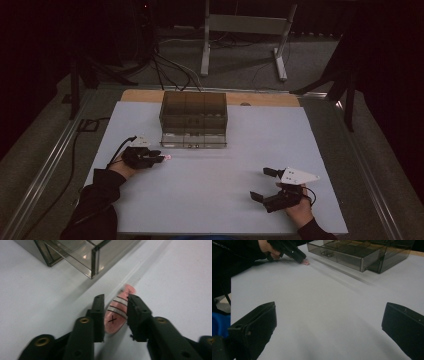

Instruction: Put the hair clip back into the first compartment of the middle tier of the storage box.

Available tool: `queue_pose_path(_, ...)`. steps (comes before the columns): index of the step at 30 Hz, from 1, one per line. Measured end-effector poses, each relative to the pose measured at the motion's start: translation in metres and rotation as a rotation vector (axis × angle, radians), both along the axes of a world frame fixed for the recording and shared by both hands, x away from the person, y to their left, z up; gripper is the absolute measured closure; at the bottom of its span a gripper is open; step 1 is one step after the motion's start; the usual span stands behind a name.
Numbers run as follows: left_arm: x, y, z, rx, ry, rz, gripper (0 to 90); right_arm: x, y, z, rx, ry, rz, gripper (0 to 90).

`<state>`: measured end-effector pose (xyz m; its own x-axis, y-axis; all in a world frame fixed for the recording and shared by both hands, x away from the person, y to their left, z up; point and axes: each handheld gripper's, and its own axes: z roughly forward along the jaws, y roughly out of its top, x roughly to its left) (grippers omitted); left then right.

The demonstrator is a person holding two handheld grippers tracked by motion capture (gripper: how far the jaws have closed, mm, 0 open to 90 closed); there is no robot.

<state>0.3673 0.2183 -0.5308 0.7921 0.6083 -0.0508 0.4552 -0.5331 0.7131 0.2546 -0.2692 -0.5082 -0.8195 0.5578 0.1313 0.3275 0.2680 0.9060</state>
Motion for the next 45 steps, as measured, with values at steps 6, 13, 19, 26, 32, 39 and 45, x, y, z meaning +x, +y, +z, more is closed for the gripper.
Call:
queue_pose_path(6,-0.007,-0.001,0.003,0.007,-0.034,0.014,80.3,0.000,0.000,0.000,-0.005,0.001,-0.005,0.0)
queue_pose_path(13,-0.013,-0.009,0.005,0.053,-0.045,-0.012,86.3,0.000,-0.001,0.000,-0.005,0.002,-0.009,0.0)
queue_pose_path(19,-0.011,-0.016,0.002,0.063,-0.034,-0.014,86.8,-0.001,-0.001,0.000,-0.006,-0.001,-0.010,0.0)
queue_pose_path(26,-0.011,-0.014,0.002,0.043,-0.019,-0.025,87.4,-0.001,-0.001,0.000,-0.009,0.002,-0.013,0.0)
queue_pose_path(32,-0.013,-0.015,0.006,0.034,-0.019,-0.043,87.4,0.000,-0.002,0.000,-0.010,0.004,-0.017,0.0)
queue_pose_path(39,-0.016,-0.015,0.009,0.030,-0.015,-0.053,87.4,0.000,-0.002,0.000,-0.010,0.004,-0.016,0.0)
queue_pose_path(45,-0.018,-0.016,0.013,0.032,-0.014,-0.064,87.4,0.000,-0.002,0.000,-0.009,0.005,-0.017,0.0)
